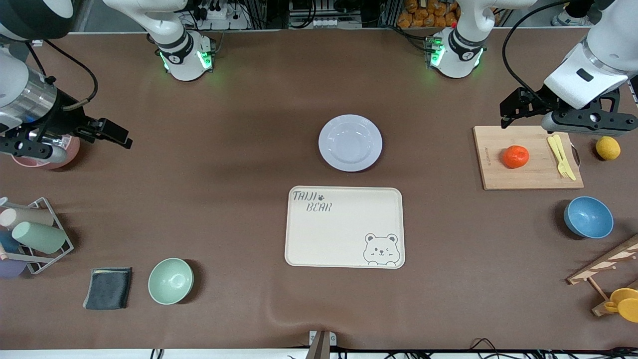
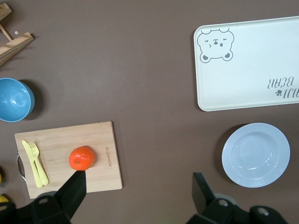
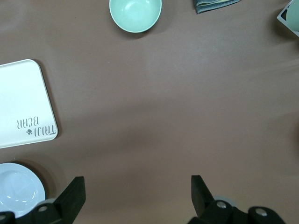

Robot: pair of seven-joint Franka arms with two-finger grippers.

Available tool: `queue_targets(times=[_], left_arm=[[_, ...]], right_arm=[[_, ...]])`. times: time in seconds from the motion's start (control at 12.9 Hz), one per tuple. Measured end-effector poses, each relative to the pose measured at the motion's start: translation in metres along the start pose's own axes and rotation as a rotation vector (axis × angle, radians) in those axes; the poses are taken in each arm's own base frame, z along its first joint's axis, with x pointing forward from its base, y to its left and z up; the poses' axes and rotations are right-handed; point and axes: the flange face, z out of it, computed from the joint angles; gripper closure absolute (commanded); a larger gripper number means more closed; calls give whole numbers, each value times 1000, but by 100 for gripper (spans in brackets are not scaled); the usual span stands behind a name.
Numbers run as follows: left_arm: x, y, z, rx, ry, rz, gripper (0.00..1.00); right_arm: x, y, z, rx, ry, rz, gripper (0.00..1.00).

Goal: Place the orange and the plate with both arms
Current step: 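Reach the left gripper down to the orange on the cutting board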

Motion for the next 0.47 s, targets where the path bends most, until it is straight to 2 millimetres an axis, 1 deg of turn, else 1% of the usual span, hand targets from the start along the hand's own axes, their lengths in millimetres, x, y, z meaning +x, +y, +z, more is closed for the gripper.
queue_targets(times=[0.31,0.47], left_arm=[[0,-1,1,0,-4,-1,0],[3,-3,10,1,-26,-6,0]], right_arm=[[0,0,0,0,0,0,0],[0,0,0,0,0,0,0]])
